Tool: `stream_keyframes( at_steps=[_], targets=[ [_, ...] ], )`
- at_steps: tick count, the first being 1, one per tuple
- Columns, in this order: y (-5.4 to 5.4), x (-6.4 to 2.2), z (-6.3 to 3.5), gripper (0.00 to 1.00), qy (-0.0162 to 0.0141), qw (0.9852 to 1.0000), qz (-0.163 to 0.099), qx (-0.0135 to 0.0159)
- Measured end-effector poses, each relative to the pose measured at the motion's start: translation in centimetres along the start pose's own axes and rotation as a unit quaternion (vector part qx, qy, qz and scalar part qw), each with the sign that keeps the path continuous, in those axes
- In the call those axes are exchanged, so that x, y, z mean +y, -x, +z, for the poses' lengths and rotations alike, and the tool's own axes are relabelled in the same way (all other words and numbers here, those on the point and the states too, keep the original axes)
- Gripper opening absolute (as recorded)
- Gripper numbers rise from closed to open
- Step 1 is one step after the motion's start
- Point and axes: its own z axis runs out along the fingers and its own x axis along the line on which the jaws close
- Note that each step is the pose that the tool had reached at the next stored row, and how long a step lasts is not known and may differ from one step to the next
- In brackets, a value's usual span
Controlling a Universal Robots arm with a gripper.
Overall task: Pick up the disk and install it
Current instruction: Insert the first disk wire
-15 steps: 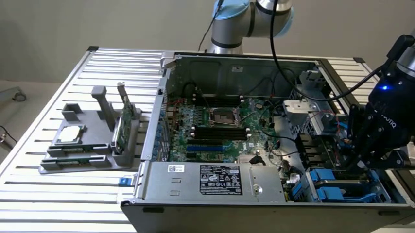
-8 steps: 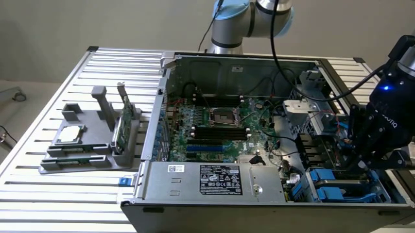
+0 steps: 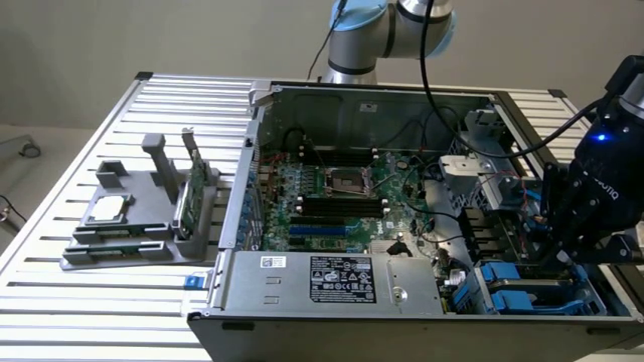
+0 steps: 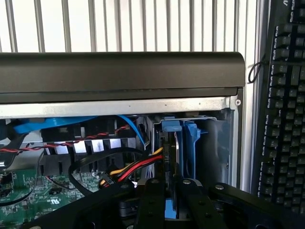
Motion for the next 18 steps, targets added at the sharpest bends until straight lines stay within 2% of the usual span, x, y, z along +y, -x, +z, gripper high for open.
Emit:
stream_keyframes(
  at_steps=[18],
  targets=[
    [0.05,0.01,0.12,0.16,-0.0048,1.0000,-0.004,-0.0002]
  ],
)
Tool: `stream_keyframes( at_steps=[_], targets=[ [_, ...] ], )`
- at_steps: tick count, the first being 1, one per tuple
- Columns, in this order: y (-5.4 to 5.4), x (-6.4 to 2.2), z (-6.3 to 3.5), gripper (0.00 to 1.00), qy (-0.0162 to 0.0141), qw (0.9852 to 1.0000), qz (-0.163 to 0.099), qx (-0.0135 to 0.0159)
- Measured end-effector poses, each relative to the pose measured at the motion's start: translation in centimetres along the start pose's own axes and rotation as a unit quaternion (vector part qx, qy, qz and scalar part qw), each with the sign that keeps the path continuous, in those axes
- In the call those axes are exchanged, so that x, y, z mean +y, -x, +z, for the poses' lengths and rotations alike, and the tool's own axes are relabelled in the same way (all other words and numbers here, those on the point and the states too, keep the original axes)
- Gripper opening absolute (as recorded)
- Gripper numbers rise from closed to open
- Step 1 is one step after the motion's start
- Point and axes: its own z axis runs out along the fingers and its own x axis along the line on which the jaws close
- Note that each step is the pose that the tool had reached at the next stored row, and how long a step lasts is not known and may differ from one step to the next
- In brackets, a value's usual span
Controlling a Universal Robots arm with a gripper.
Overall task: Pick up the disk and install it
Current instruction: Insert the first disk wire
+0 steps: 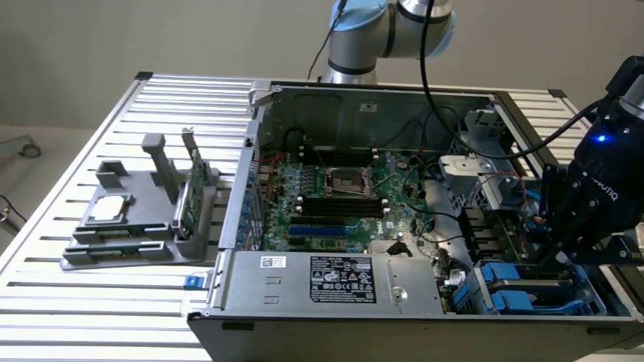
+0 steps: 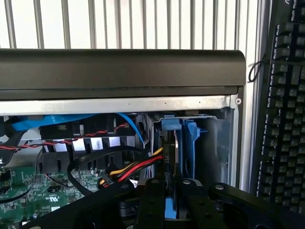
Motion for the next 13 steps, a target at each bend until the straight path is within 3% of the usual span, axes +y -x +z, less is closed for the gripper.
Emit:
stream_keyframes(
  at_steps=[13],
  targets=[
    [-0.40,0.11,-0.08,0.16,-0.0022,1.0000,0.000,-0.0001]
  ],
)
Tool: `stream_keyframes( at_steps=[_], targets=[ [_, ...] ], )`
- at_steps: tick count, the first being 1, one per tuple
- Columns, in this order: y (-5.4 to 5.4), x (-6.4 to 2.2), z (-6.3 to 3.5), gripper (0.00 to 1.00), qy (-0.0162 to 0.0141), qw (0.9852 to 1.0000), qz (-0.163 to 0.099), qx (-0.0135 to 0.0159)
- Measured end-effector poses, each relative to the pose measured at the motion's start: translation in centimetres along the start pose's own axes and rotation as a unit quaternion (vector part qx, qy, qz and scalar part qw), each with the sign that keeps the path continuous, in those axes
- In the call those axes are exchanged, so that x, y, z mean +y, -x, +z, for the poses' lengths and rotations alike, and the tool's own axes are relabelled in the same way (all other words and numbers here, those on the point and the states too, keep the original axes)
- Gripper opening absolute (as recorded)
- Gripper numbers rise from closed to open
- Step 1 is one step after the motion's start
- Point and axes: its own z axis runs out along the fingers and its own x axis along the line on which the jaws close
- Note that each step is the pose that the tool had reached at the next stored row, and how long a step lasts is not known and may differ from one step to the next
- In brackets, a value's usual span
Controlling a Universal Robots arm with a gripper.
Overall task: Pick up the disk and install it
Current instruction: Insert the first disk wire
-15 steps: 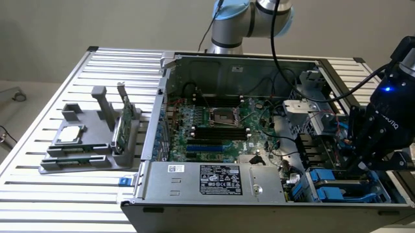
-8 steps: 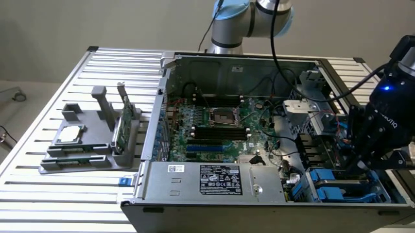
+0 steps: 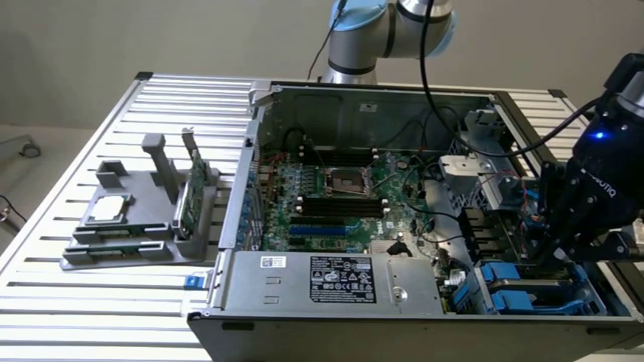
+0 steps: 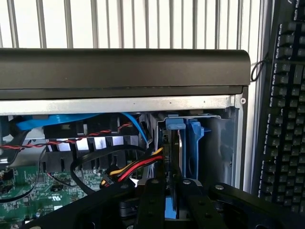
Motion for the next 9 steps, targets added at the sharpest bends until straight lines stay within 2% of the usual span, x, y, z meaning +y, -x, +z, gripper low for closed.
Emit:
stream_keyframes(
  at_steps=[9],
  targets=[
    [0.11,0.30,-0.01,0.16,-0.0065,1.0000,-0.001,-0.0003]
  ],
)
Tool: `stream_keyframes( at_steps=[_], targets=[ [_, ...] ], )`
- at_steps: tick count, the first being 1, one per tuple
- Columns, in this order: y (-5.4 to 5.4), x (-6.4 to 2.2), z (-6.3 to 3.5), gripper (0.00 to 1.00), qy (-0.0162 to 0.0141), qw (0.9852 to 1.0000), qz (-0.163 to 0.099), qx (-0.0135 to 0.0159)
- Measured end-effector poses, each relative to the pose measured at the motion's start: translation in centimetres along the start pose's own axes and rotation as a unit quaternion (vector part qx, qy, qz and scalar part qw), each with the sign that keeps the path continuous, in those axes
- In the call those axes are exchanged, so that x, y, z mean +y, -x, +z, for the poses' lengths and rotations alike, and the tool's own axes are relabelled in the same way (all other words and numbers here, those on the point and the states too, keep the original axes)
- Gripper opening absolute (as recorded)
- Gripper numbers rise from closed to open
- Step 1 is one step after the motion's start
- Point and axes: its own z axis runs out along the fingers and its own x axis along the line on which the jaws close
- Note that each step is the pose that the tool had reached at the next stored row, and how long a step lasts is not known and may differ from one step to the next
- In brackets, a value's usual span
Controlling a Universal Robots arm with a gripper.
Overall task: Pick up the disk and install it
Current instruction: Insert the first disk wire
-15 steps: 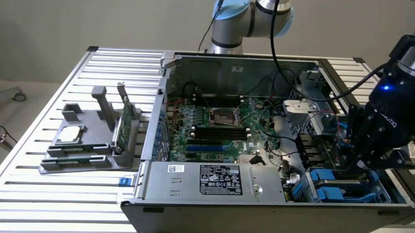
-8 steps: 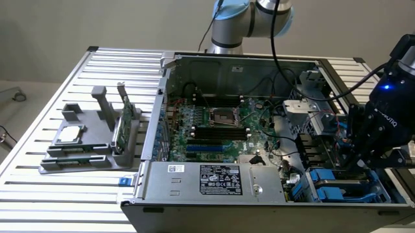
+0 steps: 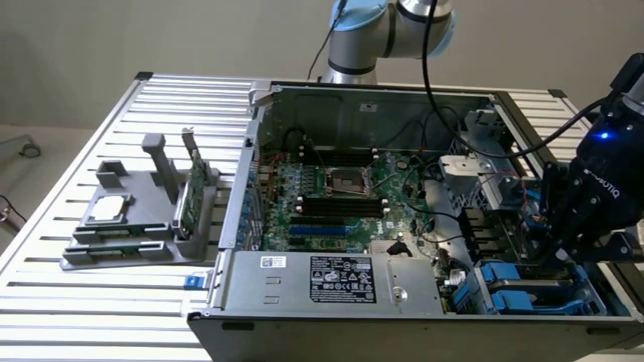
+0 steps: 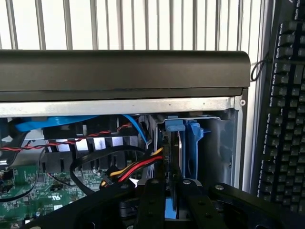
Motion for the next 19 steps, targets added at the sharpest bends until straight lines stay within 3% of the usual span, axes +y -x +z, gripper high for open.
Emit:
stream_keyframes(
  at_steps=[5,19],
  targets=[
    [0.11,0.06,0.01,0.16,-0.0036,1.0000,0.000,-0.0002],
    [0.17,0.45,0.00,0.16,-0.0078,1.0000,-0.001,-0.0003]
  ],
)
